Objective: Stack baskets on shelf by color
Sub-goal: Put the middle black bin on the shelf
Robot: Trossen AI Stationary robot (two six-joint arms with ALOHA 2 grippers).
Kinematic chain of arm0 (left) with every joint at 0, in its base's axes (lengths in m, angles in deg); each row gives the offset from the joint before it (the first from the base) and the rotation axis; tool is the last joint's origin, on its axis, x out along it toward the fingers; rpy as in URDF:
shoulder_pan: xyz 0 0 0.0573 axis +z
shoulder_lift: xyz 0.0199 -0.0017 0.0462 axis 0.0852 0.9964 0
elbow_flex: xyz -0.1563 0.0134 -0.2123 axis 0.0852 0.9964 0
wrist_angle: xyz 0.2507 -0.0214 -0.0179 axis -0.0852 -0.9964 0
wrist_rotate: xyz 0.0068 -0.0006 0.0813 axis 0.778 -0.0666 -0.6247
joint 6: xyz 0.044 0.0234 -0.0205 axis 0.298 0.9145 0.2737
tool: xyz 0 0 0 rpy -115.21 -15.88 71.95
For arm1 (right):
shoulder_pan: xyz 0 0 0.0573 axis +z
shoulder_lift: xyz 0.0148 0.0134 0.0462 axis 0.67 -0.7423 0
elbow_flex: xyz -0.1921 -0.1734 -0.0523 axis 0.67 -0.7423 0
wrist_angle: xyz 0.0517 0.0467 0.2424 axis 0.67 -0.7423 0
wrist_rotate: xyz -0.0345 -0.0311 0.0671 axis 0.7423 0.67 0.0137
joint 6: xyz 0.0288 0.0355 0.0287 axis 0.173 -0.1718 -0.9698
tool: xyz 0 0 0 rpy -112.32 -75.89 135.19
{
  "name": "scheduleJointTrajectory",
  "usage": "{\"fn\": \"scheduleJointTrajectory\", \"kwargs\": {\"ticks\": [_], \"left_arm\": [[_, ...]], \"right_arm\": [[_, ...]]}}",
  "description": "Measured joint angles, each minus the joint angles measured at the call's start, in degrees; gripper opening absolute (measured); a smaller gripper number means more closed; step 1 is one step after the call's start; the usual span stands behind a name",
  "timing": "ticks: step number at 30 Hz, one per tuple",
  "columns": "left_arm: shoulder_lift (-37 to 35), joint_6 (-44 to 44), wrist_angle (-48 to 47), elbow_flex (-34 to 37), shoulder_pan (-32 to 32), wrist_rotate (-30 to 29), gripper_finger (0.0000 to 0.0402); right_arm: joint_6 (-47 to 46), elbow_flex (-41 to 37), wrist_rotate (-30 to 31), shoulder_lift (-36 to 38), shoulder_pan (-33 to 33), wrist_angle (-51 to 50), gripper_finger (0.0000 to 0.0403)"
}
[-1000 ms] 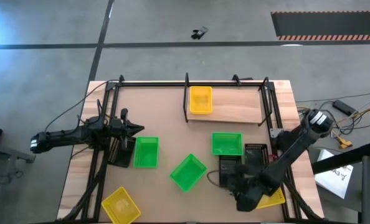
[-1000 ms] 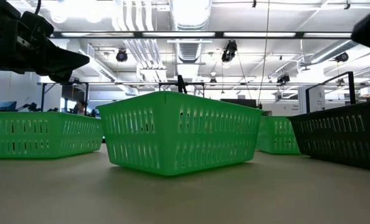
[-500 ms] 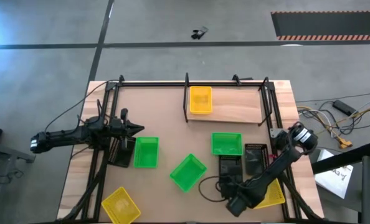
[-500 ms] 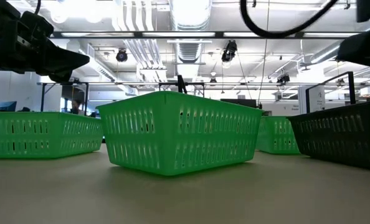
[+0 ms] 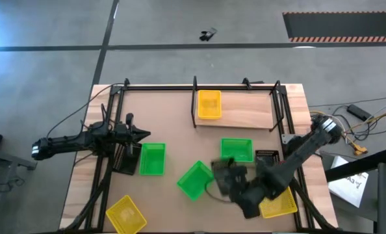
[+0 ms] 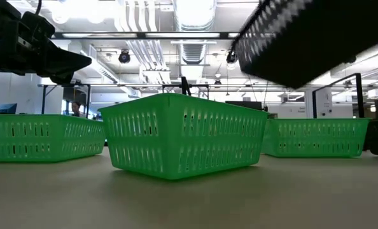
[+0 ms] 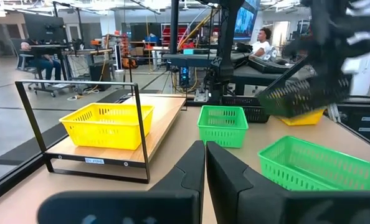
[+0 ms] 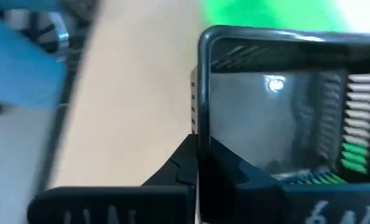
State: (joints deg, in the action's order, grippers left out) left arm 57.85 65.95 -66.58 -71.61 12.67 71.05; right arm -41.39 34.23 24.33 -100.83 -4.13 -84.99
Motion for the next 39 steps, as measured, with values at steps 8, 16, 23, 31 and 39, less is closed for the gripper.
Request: {"fn": "scheduleJointTrajectory", "kwargs": {"ticks": [8,16,23,31,39], "left_arm": [[0.1,0.0,0.0,0.0,0.0,0.1,0.0000],[0.2,0.0,0.0,0.0,0.0,0.3,0.0000],[0.2,-0.1,0.0,0.0,0.0,0.3,0.0000],[0.2,-1.4,0.0,0.0,0.0,0.3,0.0000],[0.5,-3.2,-0.1,0.0,0.0,0.3,0.0000]], "right_arm": [[12.1,-3.9,14.7,10.5,-15.8,-15.0,0.0008],[33.0,-16.1,5.2,17.3,-42.7,-6.0,0.0008],[44.4,-24.5,-3.2,16.9,-55.4,5.8,0.0008],[48.0,-28.4,-3.1,15.5,-59.6,12.0,0.0008],[47.9,-30.0,-2.7,15.3,-61.4,14.5,0.0011]]}}
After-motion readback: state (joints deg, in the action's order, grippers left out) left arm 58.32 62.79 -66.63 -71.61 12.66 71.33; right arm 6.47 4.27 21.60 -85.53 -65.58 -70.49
